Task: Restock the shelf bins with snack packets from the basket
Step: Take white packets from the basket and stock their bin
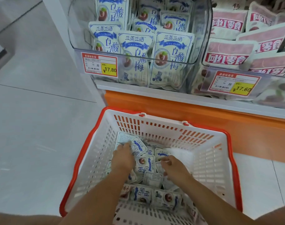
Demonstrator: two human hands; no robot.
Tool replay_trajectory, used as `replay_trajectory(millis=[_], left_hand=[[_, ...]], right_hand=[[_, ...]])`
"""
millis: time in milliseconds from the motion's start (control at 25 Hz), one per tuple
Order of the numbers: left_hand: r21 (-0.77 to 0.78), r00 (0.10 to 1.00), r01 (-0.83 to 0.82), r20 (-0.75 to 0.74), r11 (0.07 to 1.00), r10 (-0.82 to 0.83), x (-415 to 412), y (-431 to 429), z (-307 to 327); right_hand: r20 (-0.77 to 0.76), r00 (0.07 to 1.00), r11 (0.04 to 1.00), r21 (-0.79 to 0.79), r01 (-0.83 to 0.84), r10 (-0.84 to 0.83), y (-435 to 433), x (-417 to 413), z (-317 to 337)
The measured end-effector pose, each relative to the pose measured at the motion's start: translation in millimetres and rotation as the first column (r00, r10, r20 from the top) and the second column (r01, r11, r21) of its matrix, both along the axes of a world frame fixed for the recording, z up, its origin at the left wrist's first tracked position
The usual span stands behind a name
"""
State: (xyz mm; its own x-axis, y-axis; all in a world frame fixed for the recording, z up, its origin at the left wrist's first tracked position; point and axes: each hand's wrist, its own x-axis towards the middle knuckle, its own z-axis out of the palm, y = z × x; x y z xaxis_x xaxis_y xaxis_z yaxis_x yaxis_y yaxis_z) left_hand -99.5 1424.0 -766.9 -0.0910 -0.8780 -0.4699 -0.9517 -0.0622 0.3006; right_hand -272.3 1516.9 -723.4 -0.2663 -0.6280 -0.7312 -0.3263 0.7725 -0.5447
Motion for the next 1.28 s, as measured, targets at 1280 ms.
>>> replay_trajectory(millis=[1280], left_hand=[[0.242,0.514,0.020,-0.835,0.970,0.198,3,28,247]], right_hand=[[0.592,0.806,0.728,-0.559,0.397,0.015,12,-7,175]])
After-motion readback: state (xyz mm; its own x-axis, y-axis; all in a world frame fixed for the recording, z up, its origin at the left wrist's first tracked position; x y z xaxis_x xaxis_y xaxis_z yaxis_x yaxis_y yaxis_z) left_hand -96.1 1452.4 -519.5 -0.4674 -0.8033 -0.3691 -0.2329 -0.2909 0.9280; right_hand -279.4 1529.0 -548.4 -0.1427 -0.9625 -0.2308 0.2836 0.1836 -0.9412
